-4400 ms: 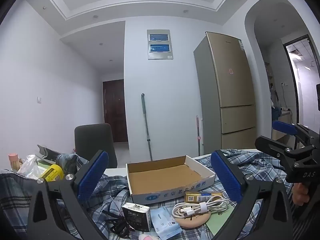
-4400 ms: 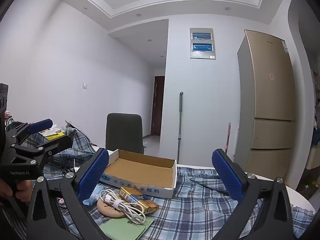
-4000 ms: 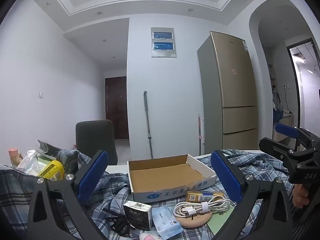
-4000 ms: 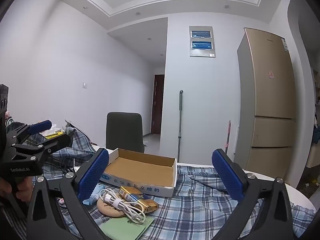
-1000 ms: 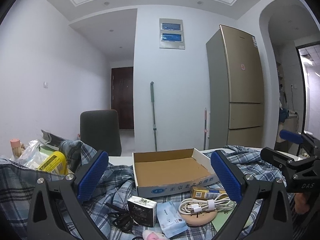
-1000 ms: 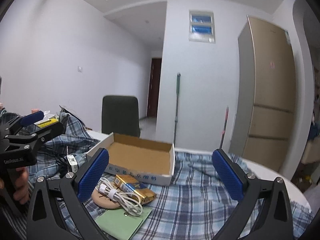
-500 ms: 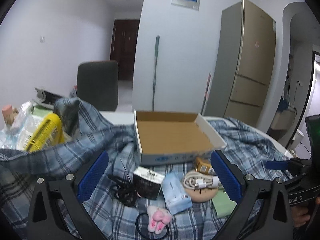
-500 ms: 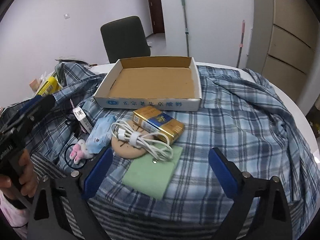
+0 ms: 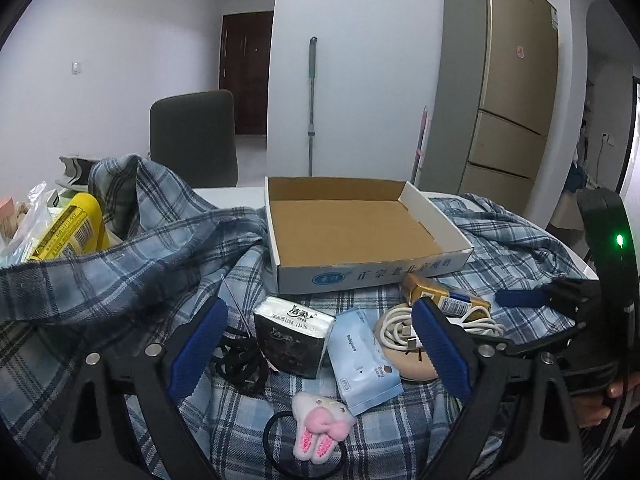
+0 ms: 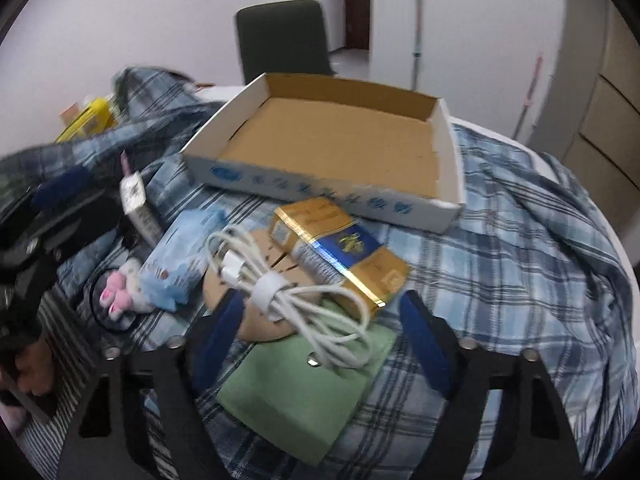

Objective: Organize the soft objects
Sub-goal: 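Lower the right gripper onto the white coiled cable and close it, then lift the white cable with the right gripper while the left gripper grasps the black tissue pack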

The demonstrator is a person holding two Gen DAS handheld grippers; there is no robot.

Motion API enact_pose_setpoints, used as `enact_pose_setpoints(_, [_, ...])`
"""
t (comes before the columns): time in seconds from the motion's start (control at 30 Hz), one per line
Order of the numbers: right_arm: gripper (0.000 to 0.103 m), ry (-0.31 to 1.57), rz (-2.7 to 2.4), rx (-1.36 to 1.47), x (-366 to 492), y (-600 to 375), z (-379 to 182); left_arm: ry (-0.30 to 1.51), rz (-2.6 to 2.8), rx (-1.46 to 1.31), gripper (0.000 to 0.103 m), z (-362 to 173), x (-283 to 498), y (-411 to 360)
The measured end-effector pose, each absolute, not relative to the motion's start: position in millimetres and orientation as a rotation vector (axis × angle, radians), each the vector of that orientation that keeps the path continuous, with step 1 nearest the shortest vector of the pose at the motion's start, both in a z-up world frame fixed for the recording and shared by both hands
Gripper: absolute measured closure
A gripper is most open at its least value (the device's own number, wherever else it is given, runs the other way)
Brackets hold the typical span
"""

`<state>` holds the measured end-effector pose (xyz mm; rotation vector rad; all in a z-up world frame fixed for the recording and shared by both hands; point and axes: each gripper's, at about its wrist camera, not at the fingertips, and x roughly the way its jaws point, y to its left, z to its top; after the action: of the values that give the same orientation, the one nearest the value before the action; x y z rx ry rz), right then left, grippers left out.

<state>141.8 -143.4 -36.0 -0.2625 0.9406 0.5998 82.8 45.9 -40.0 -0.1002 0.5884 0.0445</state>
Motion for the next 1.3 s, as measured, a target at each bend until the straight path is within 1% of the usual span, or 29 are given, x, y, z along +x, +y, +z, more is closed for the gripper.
enact_pose_setpoints(0.13, [0.040,0.905,0.617,-0.304,135,-142,-41,0.612,0.049,-0.115,0.008,-43,87,50])
enact_pose_setpoints(0.17, [0.047,0.906,0.625,-0.304,135,-142,-41,0.615,0.061,-0.116,0.008,-43,88,51])
enact_pose_setpoints(0.27, [0.060,0.894,0.620,-0.331,130,-141,-39,0.603,0.079,-0.108,0.008,-43,87,51])
enact_pose_setpoints(0.3, [0.067,0.892,0.618,-0.339,129,-141,-39,0.600,0.075,-0.105,0.008,-42,86,50])
enact_pose_setpoints(0.33, [0.068,0.890,0.619,-0.344,128,-141,-39,0.599,0.077,-0.102,0.008,-42,86,50])
enact_pose_setpoints(0.43, [0.081,0.880,0.633,-0.359,124,-143,-36,0.601,0.077,-0.099,0.008,-43,86,49])
enact_pose_setpoints(0.47, [0.085,0.877,0.632,-0.362,123,-144,-34,0.598,0.080,-0.097,0.008,-42,85,49])
enact_pose_setpoints(0.5, [0.086,0.881,0.640,-0.355,122,-146,-33,0.592,0.078,-0.093,0.008,-41,84,48])
enact_pose_setpoints(0.73, [0.088,0.987,0.664,-0.297,110,-155,-26,0.589,0.073,-0.083,0.008,-40,85,45])
enact_pose_setpoints(0.77, [0.084,1.010,0.667,-0.285,108,-157,-25,0.589,0.073,-0.084,0.008,-40,85,45])
enact_pose_setpoints(0.83, [0.062,1.057,0.682,-0.276,105,-158,-25,0.588,0.073,-0.081,0.008,-40,84,45])
enact_pose_setpoints(0.87, [0.044,1.047,0.689,-0.278,103,-159,-22,0.587,0.072,-0.083,0.008,-40,85,46])
enact_pose_setpoints(0.9, [0.034,1.009,0.693,-0.291,99,-159,-17,0.584,0.072,-0.082,0.008,-40,84,46])
enact_pose_setpoints(1.03, [0.034,0.883,0.742,-0.371,93,-151,-2,0.574,0.072,-0.084,0.008,-39,83,46])
enact_pose_setpoints(1.07, [0.037,0.867,0.764,-0.389,94,-146,-1,0.572,0.072,-0.085,0.008,-38,82,46])
enact_pose_setpoints(1.1, [0.046,0.866,0.769,-0.412,95,-140,-3,0.572,0.072,-0.086,0.008,-38,82,46])
enact_pose_setpoints(1.13, [0.051,0.880,0.775,-0.438,98,-133,-8,0.572,0.072,-0.085,0.008,-38,82,46])
enact_pose_setpoints(1.17, [0.060,0.898,0.784,-0.459,101,-127,-13,0.572,0.073,-0.085,0.008,-38,82,46])
enact_pose_setpoints(1.2, [0.066,0.916,0.788,-0.478,104,-121,-20,0.572,0.074,-0.086,0.008,-38,82,46])
enact_pose_setpoints(1.27, [0.067,0.940,0.786,-0.515,107,-112,-34,0.572,0.073,-0.085,0.008,-38,82,46])
enact_pose_setpoints(1.3, [0.069,0.947,0.780,-0.529,108,-109,-40,0.572,0.073,-0.086,0.008,-38,82,46])
